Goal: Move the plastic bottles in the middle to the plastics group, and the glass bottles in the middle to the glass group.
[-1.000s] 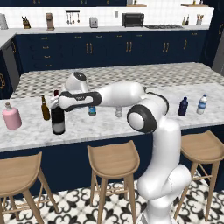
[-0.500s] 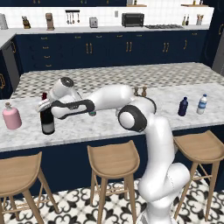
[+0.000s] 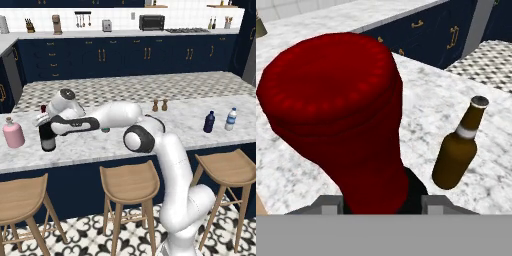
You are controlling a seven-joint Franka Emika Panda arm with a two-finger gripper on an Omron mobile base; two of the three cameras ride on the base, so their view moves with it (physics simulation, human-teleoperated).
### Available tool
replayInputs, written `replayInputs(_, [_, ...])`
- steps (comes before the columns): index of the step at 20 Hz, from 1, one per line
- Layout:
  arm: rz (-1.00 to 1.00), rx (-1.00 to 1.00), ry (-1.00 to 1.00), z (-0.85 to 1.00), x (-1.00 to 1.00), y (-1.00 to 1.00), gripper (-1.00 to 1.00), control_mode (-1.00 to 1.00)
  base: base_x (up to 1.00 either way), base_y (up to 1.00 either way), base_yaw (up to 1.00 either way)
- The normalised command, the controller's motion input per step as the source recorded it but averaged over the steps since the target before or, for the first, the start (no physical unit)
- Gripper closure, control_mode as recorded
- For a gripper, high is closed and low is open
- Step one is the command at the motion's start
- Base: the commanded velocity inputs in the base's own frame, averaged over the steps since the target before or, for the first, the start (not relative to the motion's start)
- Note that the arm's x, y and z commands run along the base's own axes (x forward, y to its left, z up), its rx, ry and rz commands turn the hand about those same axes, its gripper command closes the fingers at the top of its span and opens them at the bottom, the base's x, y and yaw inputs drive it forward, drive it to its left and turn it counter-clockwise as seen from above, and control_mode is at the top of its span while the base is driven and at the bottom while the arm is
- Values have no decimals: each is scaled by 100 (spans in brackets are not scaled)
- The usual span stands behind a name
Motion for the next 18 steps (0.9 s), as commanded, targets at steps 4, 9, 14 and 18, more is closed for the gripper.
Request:
replayInputs(4, [0,0,0,-21,36,15,100,-100,0,0,0])
replayInputs(9, [0,0,0,-36,3,0,100,-100,0,0,0])
replayInputs(14, [0,0,-2,-76,10,0,100,-100,0,0,0])
replayInputs(18, [0,0,-4,-21,0,0,100,-100,0,0,0])
